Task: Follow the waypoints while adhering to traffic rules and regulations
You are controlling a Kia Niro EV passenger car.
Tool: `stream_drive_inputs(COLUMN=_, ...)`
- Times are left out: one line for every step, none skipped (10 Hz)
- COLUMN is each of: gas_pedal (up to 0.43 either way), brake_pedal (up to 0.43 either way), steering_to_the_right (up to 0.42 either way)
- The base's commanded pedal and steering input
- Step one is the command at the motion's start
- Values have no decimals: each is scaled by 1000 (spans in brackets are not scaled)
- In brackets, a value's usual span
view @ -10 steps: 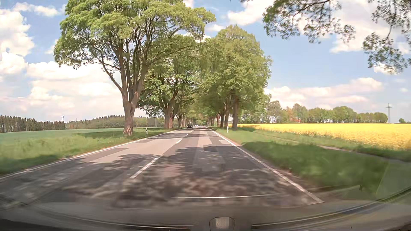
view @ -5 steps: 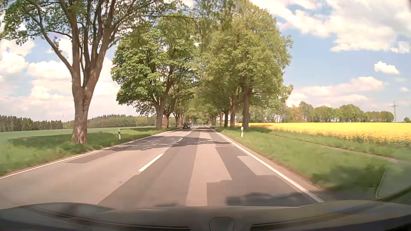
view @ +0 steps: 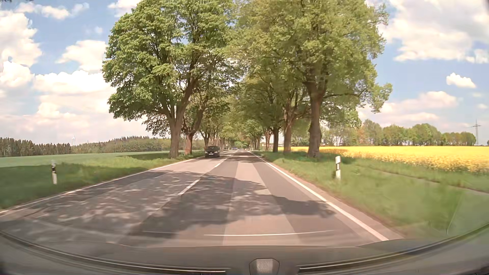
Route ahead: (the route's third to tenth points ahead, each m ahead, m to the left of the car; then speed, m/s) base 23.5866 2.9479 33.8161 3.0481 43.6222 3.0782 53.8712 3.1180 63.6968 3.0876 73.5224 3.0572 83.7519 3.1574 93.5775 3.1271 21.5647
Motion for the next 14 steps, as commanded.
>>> stream_drive_inputs(gas_pedal=0, brake_pedal=0, steering_to_the_right=-4)
stream_drive_inputs(gas_pedal=0, brake_pedal=0, steering_to_the_right=-4)
stream_drive_inputs(gas_pedal=0, brake_pedal=0, steering_to_the_right=-4)
stream_drive_inputs(gas_pedal=0, brake_pedal=0, steering_to_the_right=-3)
stream_drive_inputs(gas_pedal=0, brake_pedal=0, steering_to_the_right=-3)
stream_drive_inputs(gas_pedal=0, brake_pedal=0, steering_to_the_right=-3)
stream_drive_inputs(gas_pedal=0, brake_pedal=0, steering_to_the_right=-3)
stream_drive_inputs(gas_pedal=0, brake_pedal=0, steering_to_the_right=-4)
stream_drive_inputs(gas_pedal=0, brake_pedal=6, steering_to_the_right=-4)
stream_drive_inputs(gas_pedal=0, brake_pedal=12, steering_to_the_right=-4)
stream_drive_inputs(gas_pedal=0, brake_pedal=12, steering_to_the_right=-3)
stream_drive_inputs(gas_pedal=0, brake_pedal=12, steering_to_the_right=-3)
stream_drive_inputs(gas_pedal=0, brake_pedal=18, steering_to_the_right=-3)
stream_drive_inputs(gas_pedal=0, brake_pedal=24, steering_to_the_right=-3)
